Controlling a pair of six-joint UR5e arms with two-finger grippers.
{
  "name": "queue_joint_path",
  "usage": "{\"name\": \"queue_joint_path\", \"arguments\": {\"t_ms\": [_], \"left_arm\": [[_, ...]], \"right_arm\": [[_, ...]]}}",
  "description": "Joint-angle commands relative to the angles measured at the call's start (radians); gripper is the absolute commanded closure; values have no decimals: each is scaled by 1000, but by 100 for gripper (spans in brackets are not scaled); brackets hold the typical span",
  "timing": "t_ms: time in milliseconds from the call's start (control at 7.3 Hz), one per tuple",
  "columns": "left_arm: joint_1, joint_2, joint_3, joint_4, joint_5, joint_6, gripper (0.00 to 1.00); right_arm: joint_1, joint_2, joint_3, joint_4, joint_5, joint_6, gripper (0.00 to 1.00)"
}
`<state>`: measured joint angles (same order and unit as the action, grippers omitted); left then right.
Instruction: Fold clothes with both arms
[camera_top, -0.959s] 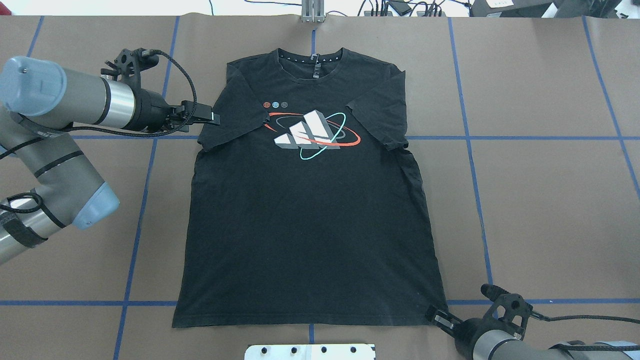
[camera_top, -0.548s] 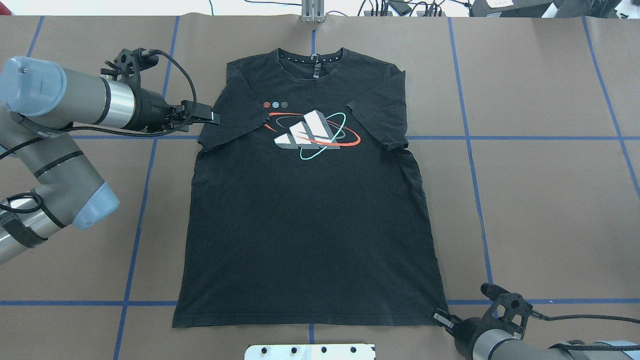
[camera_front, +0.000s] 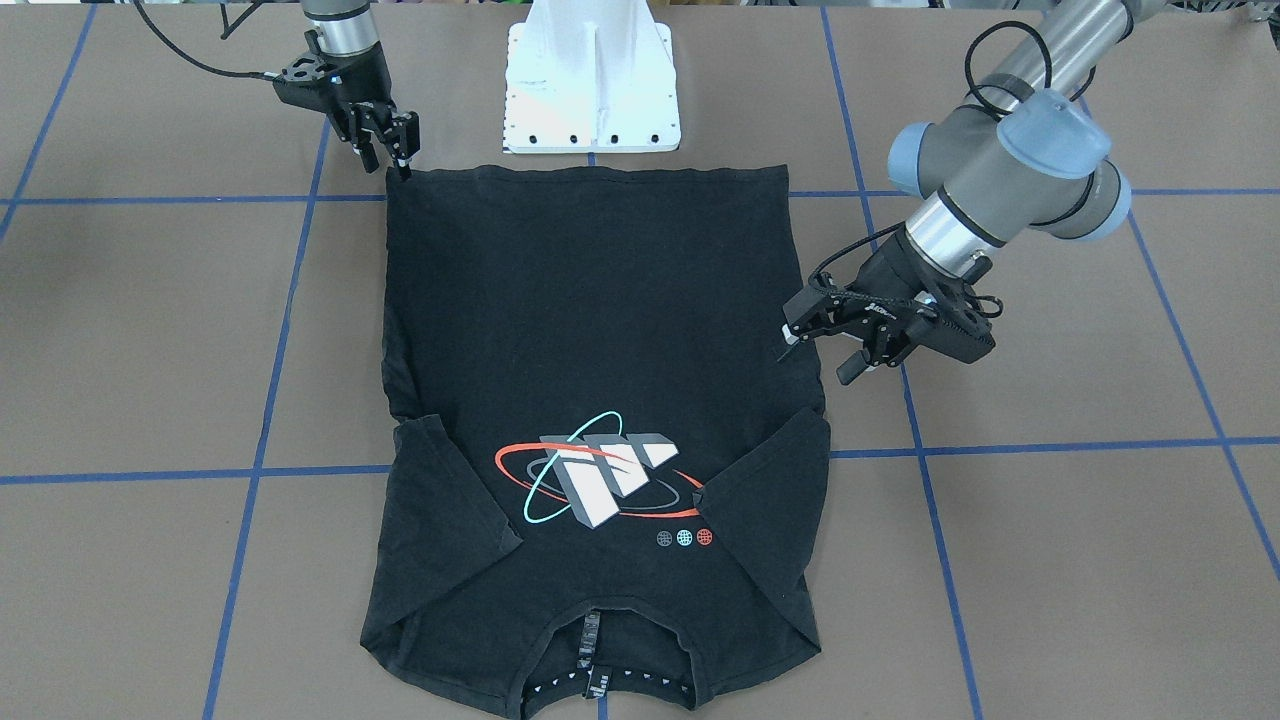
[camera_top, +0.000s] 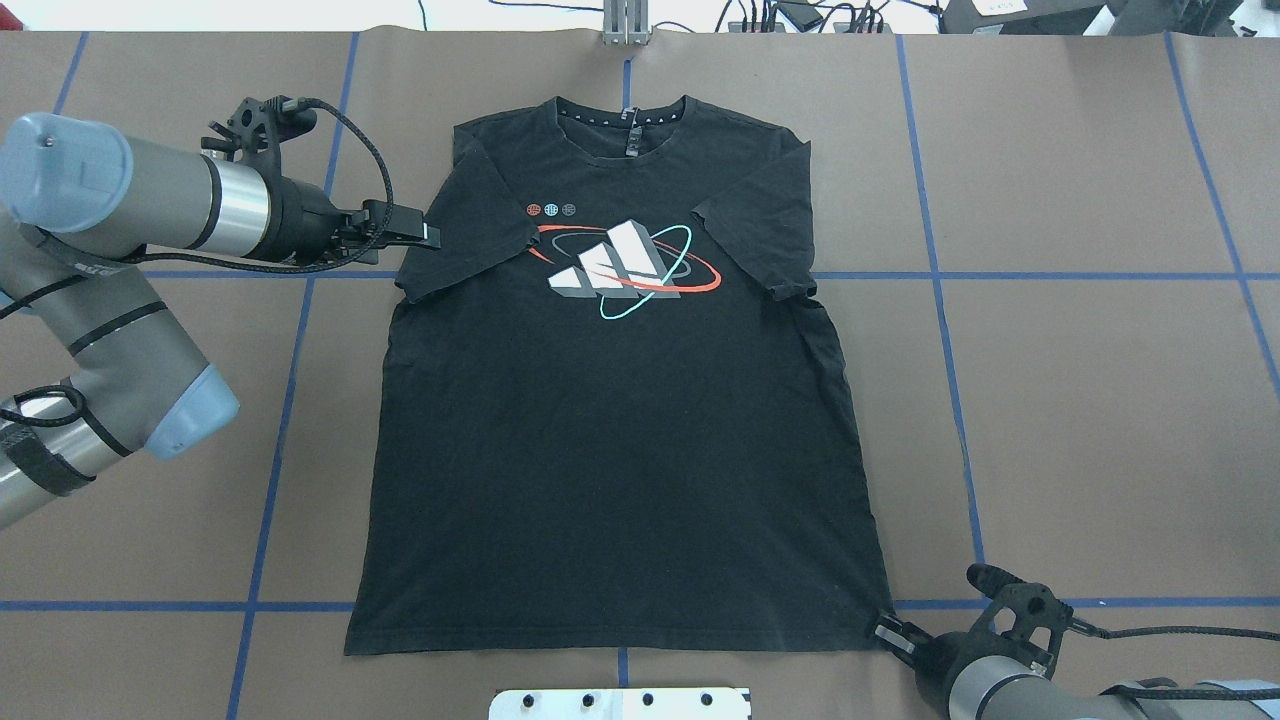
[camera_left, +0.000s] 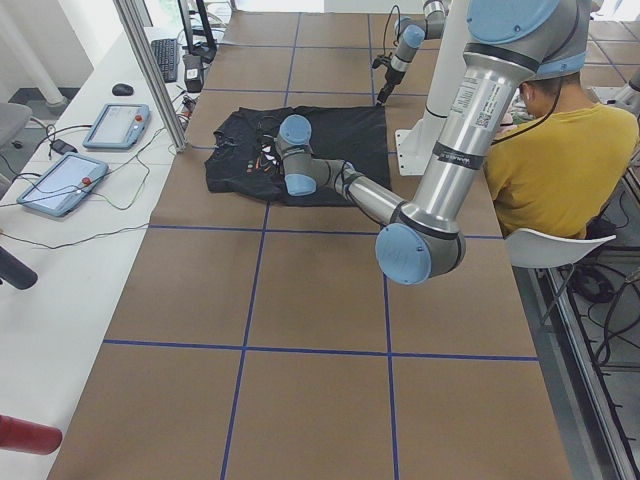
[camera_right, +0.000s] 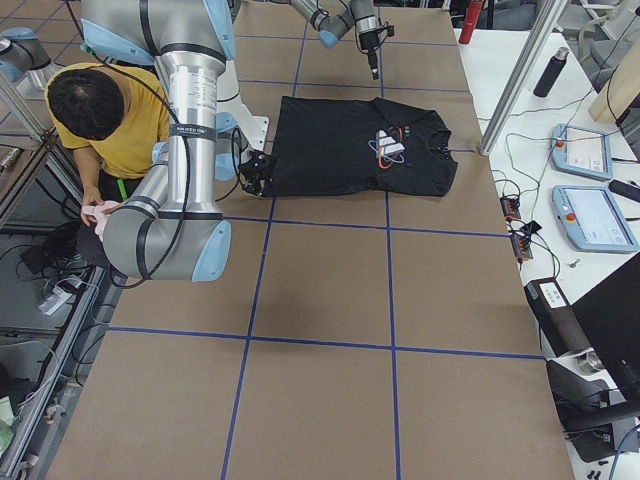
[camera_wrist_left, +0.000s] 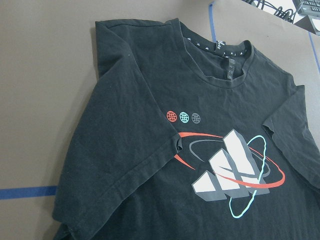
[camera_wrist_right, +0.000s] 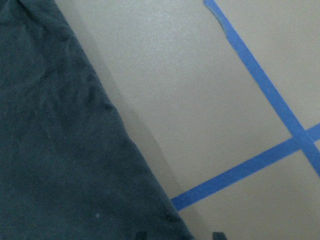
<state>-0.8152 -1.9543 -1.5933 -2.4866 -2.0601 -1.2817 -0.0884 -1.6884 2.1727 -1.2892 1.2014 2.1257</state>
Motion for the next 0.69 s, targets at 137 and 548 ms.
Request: {"name": "queue_joint_path", "arguments": {"t_ms": [137, 548], "left_arm": [[-1, 0, 3, 0, 0, -1, 0], [1, 15, 1, -3, 0, -1, 0]], "right_arm": [[-5, 10, -5, -16, 1, -1, 20], [-11, 13, -8, -16, 4, -1, 25]]}}
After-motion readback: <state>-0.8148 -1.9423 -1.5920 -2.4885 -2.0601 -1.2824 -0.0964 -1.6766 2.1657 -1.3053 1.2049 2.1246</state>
